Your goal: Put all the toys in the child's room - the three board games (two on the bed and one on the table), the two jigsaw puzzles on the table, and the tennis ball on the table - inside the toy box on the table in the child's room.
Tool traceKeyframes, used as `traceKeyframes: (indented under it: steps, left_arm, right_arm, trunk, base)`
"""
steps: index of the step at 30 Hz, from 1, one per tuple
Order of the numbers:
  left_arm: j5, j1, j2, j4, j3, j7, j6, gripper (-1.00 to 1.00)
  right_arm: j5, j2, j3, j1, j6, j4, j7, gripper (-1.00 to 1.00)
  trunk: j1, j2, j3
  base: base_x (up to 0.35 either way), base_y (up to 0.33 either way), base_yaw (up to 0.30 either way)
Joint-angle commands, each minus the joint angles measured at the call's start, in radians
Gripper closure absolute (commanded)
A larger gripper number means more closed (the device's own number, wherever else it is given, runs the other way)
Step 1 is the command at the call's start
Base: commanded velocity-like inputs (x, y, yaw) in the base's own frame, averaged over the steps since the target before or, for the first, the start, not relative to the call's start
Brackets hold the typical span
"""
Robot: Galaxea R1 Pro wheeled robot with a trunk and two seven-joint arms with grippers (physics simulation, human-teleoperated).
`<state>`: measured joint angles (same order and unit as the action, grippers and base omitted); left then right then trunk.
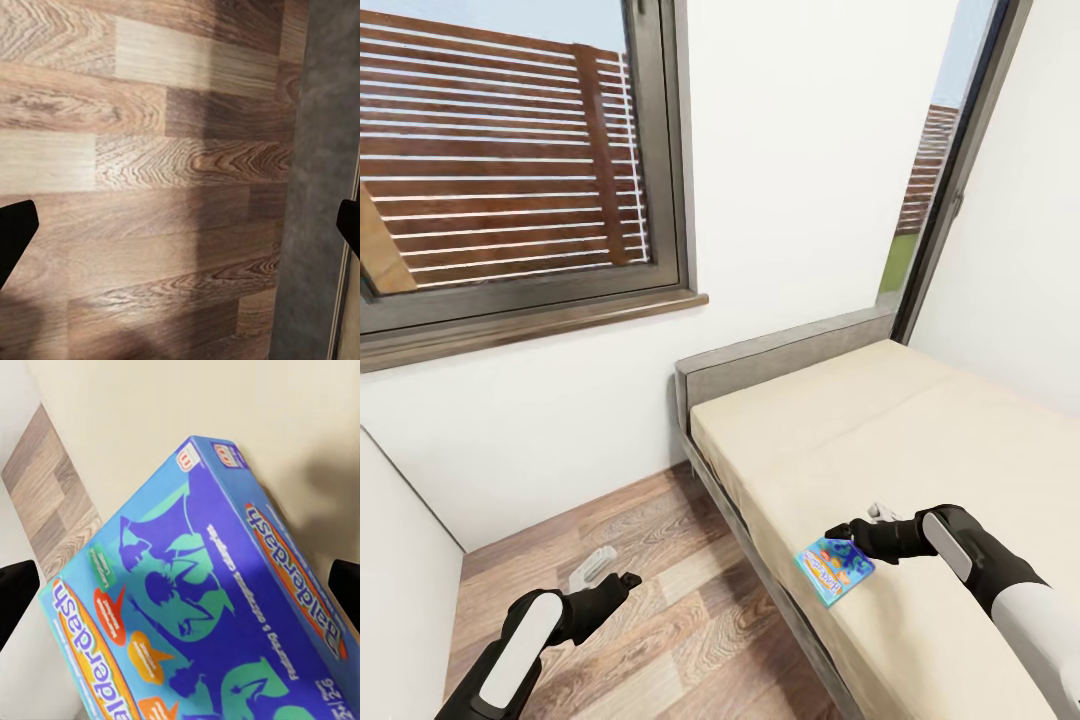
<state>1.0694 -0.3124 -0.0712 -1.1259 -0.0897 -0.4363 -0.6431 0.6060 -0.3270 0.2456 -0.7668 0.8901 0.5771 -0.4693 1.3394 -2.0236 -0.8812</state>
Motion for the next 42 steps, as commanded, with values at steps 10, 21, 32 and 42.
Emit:
traceKeyframes:
  steps: [10,21,32,42]
  left_arm:
    - [0.011,-0.001,-0.001,-0.002,-0.002,-0.010,0.000,-1.00]
    - [0.011,-0.001,-0.001,-0.002,-0.002,-0.010,0.000,-1.00]
    - [0.012,-0.001,0.000,0.013,-0.010,0.106,0.008,-1.00]
    - [0.010,-0.024,0.004,0.175,-0.025,0.429,0.131,-1.00]
  right_arm:
    - [-0.020,-0.001,0.006,0.000,0.000,0.000,-0.002,-1.00]
    - [-0.020,-0.001,0.004,0.000,-0.002,0.000,0.001,-1.00]
    - [-0.018,-0.047,-0.014,-0.030,-0.078,0.043,0.010,-1.00]
    - [-0.013,-0.136,-0.075,-0.048,-0.154,0.188,0.039,-1.00]
  trunk:
    - [0.000,0.000,-0.001]
    - [0.000,0.000,-0.001]
    - [0.000,0.000,-0.001]
    - [0.000,0.000,-0.001]
  base:
    - [-0.003,0.000,0.000]
    - [0.000,0.000,0.000]
    - [0.000,0.000,0.000]
    - [0.000,0.000,0.000]
